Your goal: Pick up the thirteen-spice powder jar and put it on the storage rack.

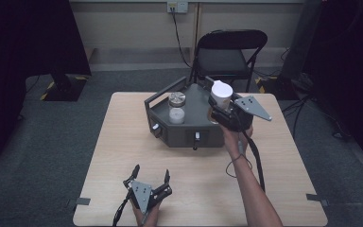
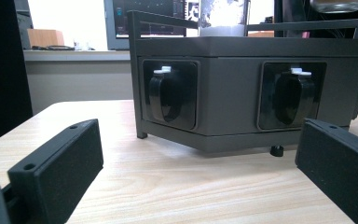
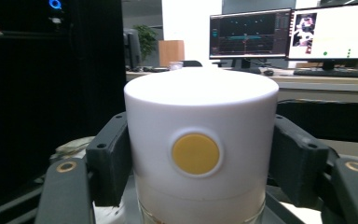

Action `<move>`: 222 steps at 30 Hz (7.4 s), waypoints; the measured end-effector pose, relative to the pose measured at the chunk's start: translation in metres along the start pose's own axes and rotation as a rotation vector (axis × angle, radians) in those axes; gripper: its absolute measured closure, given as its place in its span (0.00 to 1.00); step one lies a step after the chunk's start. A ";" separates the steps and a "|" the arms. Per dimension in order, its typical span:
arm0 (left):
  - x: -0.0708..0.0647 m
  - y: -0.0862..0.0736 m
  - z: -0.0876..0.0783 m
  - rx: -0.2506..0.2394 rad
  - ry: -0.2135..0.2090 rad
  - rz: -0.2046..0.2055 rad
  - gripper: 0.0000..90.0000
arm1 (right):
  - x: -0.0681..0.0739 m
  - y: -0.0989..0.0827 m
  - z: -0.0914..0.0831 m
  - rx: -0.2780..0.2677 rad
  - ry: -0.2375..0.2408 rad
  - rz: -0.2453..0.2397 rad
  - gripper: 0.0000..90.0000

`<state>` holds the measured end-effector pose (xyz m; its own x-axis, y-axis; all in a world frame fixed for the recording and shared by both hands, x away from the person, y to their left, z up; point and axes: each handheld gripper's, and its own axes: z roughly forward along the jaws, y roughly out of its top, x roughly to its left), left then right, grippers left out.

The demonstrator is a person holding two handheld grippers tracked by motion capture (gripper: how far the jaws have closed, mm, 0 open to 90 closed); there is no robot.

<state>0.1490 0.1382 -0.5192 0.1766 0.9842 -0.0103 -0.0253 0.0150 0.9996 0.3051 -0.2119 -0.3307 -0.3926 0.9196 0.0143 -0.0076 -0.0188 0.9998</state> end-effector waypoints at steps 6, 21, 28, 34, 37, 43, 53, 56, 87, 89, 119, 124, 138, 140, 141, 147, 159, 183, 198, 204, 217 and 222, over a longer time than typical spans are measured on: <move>0.000 0.000 0.000 0.001 0.000 0.000 0.00 | 0.005 -0.003 0.020 0.027 -0.044 0.004 0.33; 0.000 0.000 0.000 0.001 -0.002 0.000 0.00 | 0.010 -0.014 0.044 0.084 -0.089 0.003 0.33; 0.000 0.000 0.000 0.001 -0.001 0.000 0.00 | 0.007 -0.014 0.046 0.098 -0.098 0.005 0.33; 0.000 0.000 0.000 0.001 -0.001 0.000 0.00 | 0.006 -0.016 0.045 0.102 -0.096 0.011 0.33; 0.000 0.000 0.000 0.001 -0.001 0.000 0.00 | 0.006 -0.017 0.046 0.107 -0.100 0.010 0.33; 0.000 0.000 0.000 0.001 -0.001 0.000 0.00 | 0.006 -0.020 0.047 0.115 -0.103 0.012 0.33; 0.000 0.000 0.000 0.000 -0.001 0.000 0.00 | 0.007 -0.019 0.047 0.123 -0.108 0.010 0.33; 0.000 0.000 0.000 0.000 -0.001 0.000 0.00 | 0.008 -0.019 0.047 0.125 -0.108 0.005 0.33; -0.001 0.000 0.000 0.000 0.007 -0.001 0.00 | -0.002 -0.029 0.044 0.071 -0.084 0.040 0.00; -0.001 0.000 0.000 0.000 0.007 -0.001 0.00 | -0.001 -0.031 0.043 0.068 -0.086 0.035 0.00; -0.001 0.000 0.000 0.000 0.007 -0.001 0.00 | 0.007 -0.052 -0.015 0.000 -0.079 0.063 0.00; -0.001 0.000 0.000 0.000 0.007 -0.001 0.00 | 0.009 -0.057 -0.031 -0.001 -0.095 0.030 0.00; -0.001 0.000 0.000 0.000 0.007 0.000 0.00 | 0.015 -0.084 -0.076 -0.021 -0.094 0.029 0.00; -0.001 0.000 0.000 0.000 0.007 -0.001 0.00 | 0.019 -0.088 -0.081 -0.024 -0.101 0.005 0.00; -0.001 0.000 0.000 0.000 0.007 -0.001 0.00 | 0.021 -0.091 -0.084 -0.030 -0.108 -0.015 0.00; -0.001 0.000 0.000 -0.001 0.007 -0.001 0.00 | 0.027 -0.106 -0.099 -0.032 -0.120 -0.021 0.00; -0.001 0.000 0.000 0.000 0.008 -0.001 0.00 | 0.027 -0.131 -0.132 -0.031 -0.164 0.035 0.00; -0.002 0.000 0.000 0.000 0.010 -0.001 0.00 | 0.040 -0.170 -0.155 0.018 -0.221 0.002 0.00; -0.002 0.000 0.000 -0.001 0.010 -0.001 0.00 | 0.045 -0.177 -0.159 0.018 -0.236 -0.009 0.00; -0.002 0.000 0.000 0.000 0.010 0.000 0.00 | 0.051 -0.183 -0.160 -0.011 -0.251 -0.049 0.00; -0.002 0.000 0.000 -0.001 0.009 0.000 0.00 | 0.055 -0.184 -0.159 -0.016 -0.281 -0.040 0.00; -0.002 0.000 0.000 -0.001 0.009 0.000 0.00 | 0.055 -0.184 -0.159 -0.016 -0.281 -0.040 0.00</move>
<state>0.1483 0.1367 -0.5194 0.1674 0.9858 -0.0108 -0.0259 0.0154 0.9995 0.1383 -0.2205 -0.5159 -0.1212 0.9925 -0.0190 -0.0333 0.0151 0.9993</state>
